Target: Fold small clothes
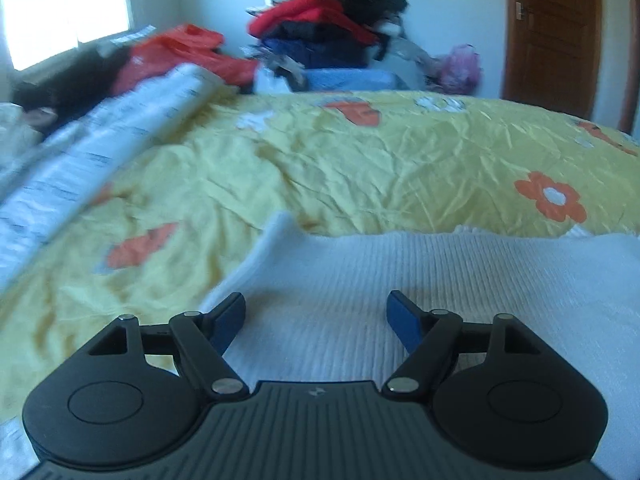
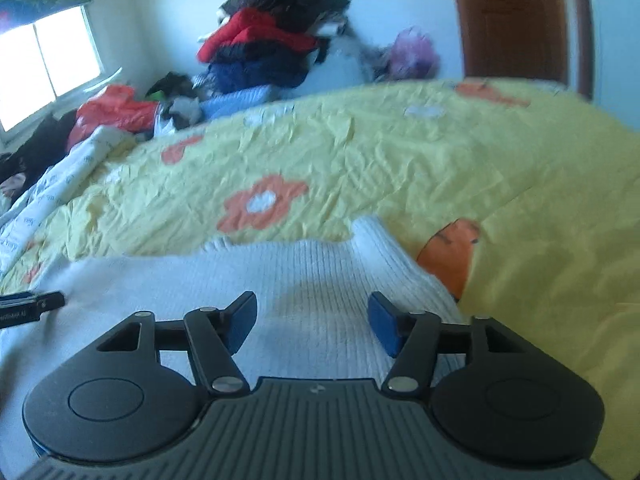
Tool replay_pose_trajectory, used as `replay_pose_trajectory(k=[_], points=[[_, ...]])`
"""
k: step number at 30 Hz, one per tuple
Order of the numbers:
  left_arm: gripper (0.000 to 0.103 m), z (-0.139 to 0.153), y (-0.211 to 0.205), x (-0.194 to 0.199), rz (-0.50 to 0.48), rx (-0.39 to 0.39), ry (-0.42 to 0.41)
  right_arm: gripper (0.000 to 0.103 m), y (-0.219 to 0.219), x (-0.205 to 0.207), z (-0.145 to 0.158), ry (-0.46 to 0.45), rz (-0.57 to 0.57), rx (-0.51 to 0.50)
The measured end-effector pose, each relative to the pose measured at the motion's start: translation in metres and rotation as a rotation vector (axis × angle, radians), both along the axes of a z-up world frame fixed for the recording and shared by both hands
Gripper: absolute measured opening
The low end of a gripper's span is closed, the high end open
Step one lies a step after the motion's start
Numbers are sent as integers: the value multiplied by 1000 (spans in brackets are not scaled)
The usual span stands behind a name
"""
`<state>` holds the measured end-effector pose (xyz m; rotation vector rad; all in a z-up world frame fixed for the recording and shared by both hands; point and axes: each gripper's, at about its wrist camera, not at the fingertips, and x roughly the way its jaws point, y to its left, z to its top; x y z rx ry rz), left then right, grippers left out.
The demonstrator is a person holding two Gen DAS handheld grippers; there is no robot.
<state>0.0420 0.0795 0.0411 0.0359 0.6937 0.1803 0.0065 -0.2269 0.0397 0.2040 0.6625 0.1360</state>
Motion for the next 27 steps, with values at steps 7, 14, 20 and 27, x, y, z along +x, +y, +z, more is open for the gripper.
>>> replay_pose_trajectory(k=[7, 14, 20, 27], points=[[79, 11, -11, -40, -49, -117, 10, 81, 39, -38, 23, -88, 148, -50], [87, -25, -15, -52, -92, -33, -65, 93, 44, -31, -21, -66, 171, -165], [88, -23, -15, -51, -85, -36, -70, 94, 50, -38, -23, -83, 154, -182], [87, -2, -5, -81, -97, -141, -109, 95, 47, -42, -23, -104, 150, -165]])
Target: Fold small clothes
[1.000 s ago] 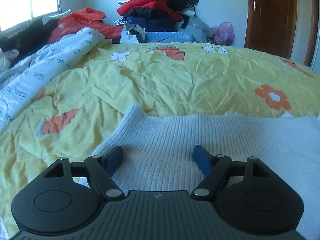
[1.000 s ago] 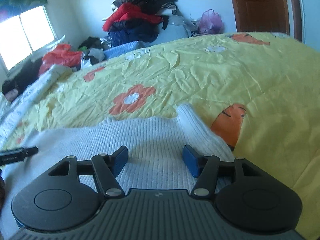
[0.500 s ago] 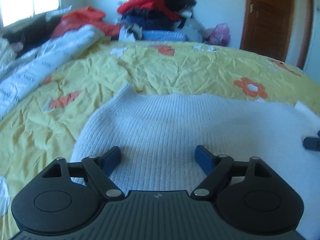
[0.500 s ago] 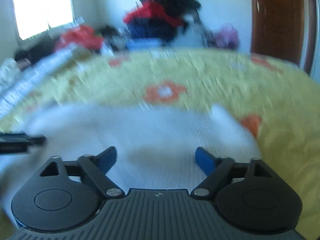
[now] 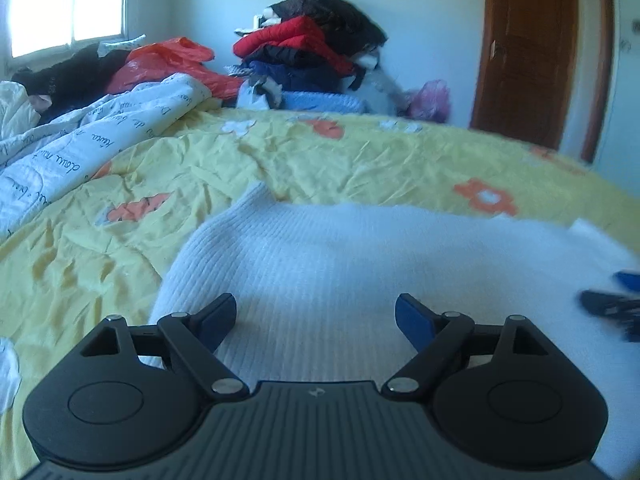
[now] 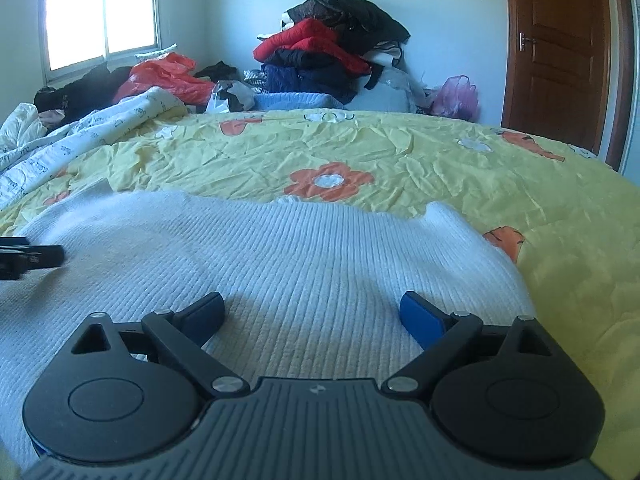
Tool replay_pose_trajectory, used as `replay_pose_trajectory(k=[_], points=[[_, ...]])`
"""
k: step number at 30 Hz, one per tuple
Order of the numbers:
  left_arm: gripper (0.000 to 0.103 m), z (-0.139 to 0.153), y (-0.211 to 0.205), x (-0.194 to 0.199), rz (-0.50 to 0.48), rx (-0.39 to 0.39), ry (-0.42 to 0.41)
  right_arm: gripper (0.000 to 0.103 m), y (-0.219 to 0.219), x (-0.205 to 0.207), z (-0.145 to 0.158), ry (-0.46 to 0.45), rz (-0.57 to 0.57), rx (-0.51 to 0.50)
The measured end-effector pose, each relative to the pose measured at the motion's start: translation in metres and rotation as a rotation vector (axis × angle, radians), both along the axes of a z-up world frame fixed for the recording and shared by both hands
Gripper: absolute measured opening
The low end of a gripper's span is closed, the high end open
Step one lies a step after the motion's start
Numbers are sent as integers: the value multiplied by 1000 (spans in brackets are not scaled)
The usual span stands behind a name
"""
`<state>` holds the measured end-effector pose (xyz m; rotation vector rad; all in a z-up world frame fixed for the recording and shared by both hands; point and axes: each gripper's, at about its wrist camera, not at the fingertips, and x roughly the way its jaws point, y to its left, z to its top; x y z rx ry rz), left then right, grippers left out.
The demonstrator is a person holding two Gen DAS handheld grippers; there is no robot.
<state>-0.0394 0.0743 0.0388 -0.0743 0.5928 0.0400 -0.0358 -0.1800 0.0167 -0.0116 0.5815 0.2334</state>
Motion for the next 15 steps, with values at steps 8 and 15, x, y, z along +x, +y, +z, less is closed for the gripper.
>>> replay_pose_trajectory(k=[8, 15], points=[[87, -4, -1, -33, -54, 29, 31, 95, 5, -24, 18, -37, -34, -1], [96, -19, 1, -28, -83, 72, 37, 98, -14, -46, -2, -21, -1, -32]])
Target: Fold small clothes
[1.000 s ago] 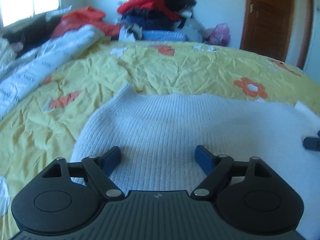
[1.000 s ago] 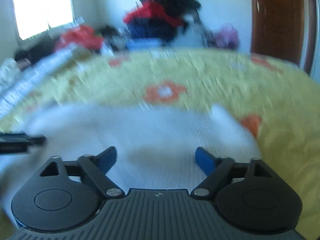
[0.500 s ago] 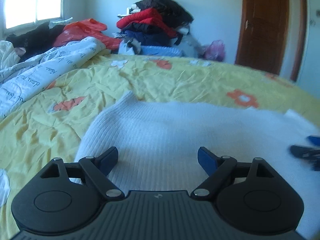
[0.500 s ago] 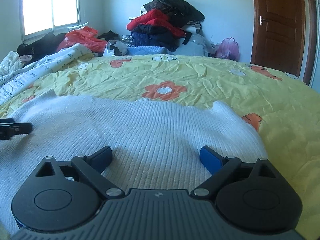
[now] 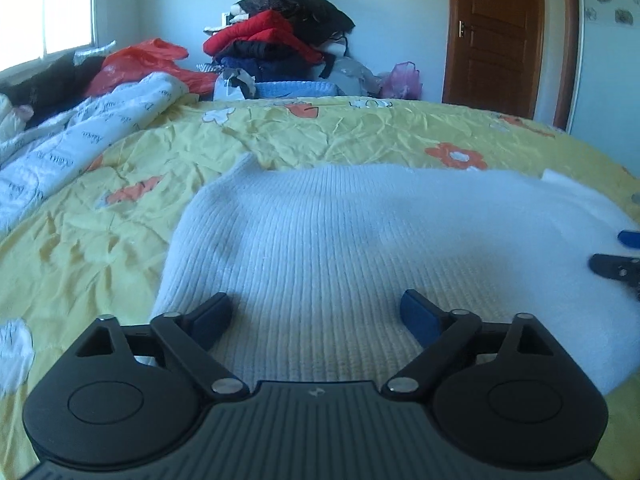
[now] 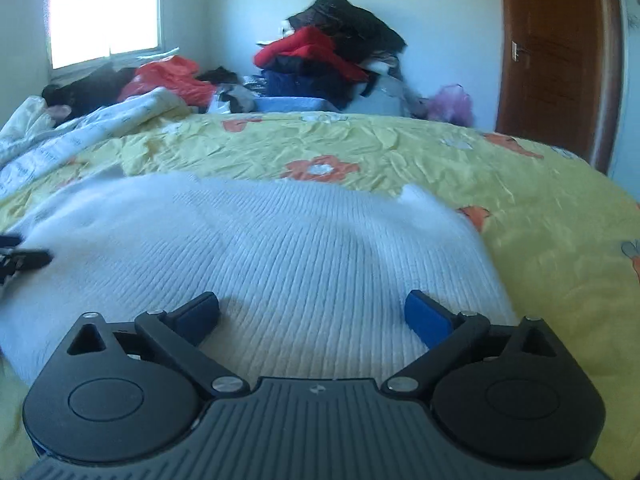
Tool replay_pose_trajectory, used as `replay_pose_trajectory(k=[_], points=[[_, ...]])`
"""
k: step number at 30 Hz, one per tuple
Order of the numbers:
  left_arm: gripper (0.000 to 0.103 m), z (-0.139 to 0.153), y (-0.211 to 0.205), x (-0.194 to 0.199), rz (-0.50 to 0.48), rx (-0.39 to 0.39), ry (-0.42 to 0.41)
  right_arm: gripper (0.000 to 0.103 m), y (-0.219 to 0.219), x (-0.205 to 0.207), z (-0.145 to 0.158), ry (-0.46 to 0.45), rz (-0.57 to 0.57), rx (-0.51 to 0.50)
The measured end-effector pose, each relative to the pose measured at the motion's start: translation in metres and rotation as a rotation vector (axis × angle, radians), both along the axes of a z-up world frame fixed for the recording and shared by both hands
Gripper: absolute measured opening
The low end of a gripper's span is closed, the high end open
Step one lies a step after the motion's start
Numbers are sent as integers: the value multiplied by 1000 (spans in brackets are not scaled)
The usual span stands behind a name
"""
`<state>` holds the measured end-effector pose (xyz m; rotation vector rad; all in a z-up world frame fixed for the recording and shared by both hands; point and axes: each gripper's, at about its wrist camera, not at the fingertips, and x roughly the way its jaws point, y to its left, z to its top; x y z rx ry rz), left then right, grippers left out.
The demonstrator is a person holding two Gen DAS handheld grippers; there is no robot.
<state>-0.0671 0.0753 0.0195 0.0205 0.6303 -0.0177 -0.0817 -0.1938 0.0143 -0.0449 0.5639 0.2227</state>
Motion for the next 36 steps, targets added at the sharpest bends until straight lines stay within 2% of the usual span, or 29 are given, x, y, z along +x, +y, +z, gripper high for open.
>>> replay_pose_trajectory(k=[4, 8, 11, 14, 16, 19, 22, 26, 28, 29, 30, 31, 33, 36], points=[[95, 10, 1, -2, 27, -12, 5, 101, 9, 5, 4, 15, -18, -24], [95, 22, 13, -43, 117, -90, -81, 100, 2, -5, -1, -30, -15, 22], [96, 24, 30, -75, 210, -224, -94, 101, 3, -4, -1, -29, -15, 23], [96, 15, 51, -89, 289, -385, -18, 101, 4, -4, 0, -28, -15, 21], [96, 5, 64, -88, 323, -501, 45, 101, 3, -4, -1, -28, -14, 23], [97, 1, 75, -85, 359, -600, 42, 101, 3, -4, -1, -29, -14, 24], [97, -2, 87, -71, 374, -756, 54, 101, 3, -4, -1, -29, -13, 29], [96, -10, 101, -54, 455, -945, 44, 101, 3, -5, 0, -30, -12, 36], [95, -14, 103, -53, 484, -994, 33, 101, 3, -5, 0, -30, -11, 44], [85, -14, 103, -51, 501, -988, 28, 101, 2, -5, 0, -30, -10, 48], [54, -12, 101, -50, 527, -940, 31, 101, 2, -5, 0, -30, -9, 52], [36, -9, 96, -46, 560, -841, 64, 101, 1, -5, 0, -31, -8, 57], [34, -3, 88, -42, 539, -732, 74, 102, 0, -5, 0, -30, -3, 66], [32, 10, 77, -39, 532, -647, 71, 102, -2, -5, 0, -31, 1, 81]])
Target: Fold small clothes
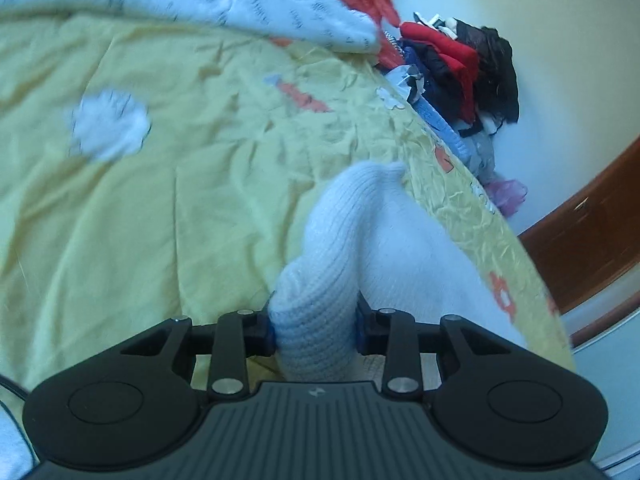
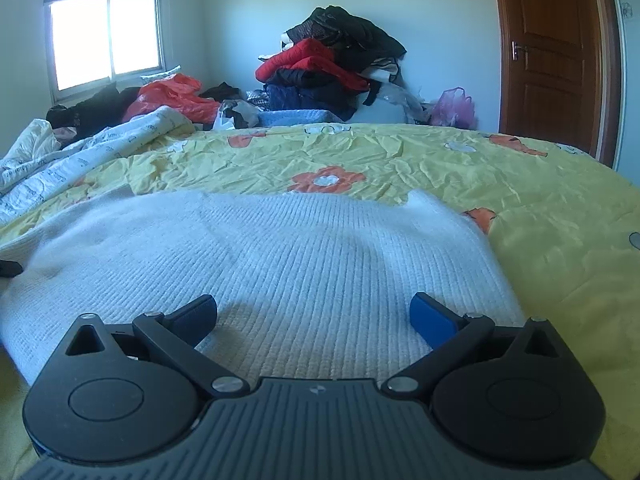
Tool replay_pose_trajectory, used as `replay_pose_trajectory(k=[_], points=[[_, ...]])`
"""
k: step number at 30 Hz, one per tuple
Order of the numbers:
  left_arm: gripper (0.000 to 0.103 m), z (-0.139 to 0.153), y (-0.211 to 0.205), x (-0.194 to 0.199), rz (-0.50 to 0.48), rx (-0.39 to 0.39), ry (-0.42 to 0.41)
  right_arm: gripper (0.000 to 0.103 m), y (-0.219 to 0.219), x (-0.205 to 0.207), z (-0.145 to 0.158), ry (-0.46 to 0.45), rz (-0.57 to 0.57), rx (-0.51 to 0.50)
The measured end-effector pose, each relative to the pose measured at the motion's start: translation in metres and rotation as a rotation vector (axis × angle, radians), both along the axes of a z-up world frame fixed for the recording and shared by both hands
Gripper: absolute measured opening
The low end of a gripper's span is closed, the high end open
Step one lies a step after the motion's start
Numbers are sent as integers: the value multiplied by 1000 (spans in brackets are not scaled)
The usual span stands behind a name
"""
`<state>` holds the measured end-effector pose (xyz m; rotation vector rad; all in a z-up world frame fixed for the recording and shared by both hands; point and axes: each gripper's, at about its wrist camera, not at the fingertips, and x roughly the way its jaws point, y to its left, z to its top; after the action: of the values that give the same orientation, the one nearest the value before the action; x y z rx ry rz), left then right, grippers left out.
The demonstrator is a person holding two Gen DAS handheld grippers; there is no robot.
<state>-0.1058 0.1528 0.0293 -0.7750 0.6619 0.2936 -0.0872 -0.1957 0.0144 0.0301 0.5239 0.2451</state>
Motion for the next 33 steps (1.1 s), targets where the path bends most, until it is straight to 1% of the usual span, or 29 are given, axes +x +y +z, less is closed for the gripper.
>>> replay_pose_trajectory(k=[2, 3, 4, 6, 8, 9, 10, 11, 13, 14, 16, 17, 18, 19, 21, 22, 24, 26, 27, 29, 32, 33], points=[[31, 13, -9, 5, -6, 62, 3, 102, -2, 0, 0, -1, 3, 13], [31, 21, -16, 7, -18, 105, -6, 102, -3, 0, 0, -1, 4, 20], [31, 31, -26, 9, -40, 159, -23, 102, -4, 0, 0, -2, 6, 28], [30, 53, -54, 13, -123, 299, -78, 102, -6, -1, 1, -4, 8, 44], [30, 73, -97, 11, -249, 447, -162, 102, -9, -1, 1, -5, 10, 66], [30, 79, -121, 9, -329, 510, -200, 102, -11, -1, 1, -7, 10, 84], [30, 80, -145, 7, -419, 572, -222, 102, -15, -2, 1, -9, 11, 112], [30, 77, -172, 5, -520, 650, -233, 101, -22, -1, 3, -8, 10, 160], [30, 60, -212, 1, -671, 762, -233, 102, -39, 0, 9, 20, 7, 293], [30, 50, -225, 1, -729, 779, -220, 102, -52, 1, 14, 44, -4, 398], [30, 36, -237, 2, -805, 766, -194, 102, -78, 5, 23, 97, -31, 612], [30, 32, -240, 0, -813, 776, -196, 102, -87, 7, 27, 119, -27, 677], [30, 30, -242, -1, -810, 808, -209, 102, -92, 11, 31, 142, -9, 717], [30, 30, -242, -1, -815, 816, -215, 102, -93, 16, 35, 170, 21, 728], [30, 32, -236, 1, -816, 791, -217, 102, -86, 27, 39, 234, 85, 703], [30, 33, -234, 1, -818, 794, -219, 102, -79, 35, 40, 272, 112, 681], [30, 34, -235, 0, -821, 815, -226, 102, -65, 48, 42, 320, 160, 663], [30, 37, -234, -3, -817, 814, -233, 102, -48, 68, 43, 380, 208, 650], [30, 38, -234, -6, -816, 810, -234, 101, -41, 78, 42, 406, 219, 643], [30, 41, -233, -13, -817, 807, -240, 98, -26, 95, 40, 450, 206, 623], [30, 43, -229, -14, -825, 802, -243, 98, -7, 118, 36, 502, 253, 653], [30, 43, -228, -13, -829, 798, -242, 95, 1, 127, 32, 527, 247, 647]])
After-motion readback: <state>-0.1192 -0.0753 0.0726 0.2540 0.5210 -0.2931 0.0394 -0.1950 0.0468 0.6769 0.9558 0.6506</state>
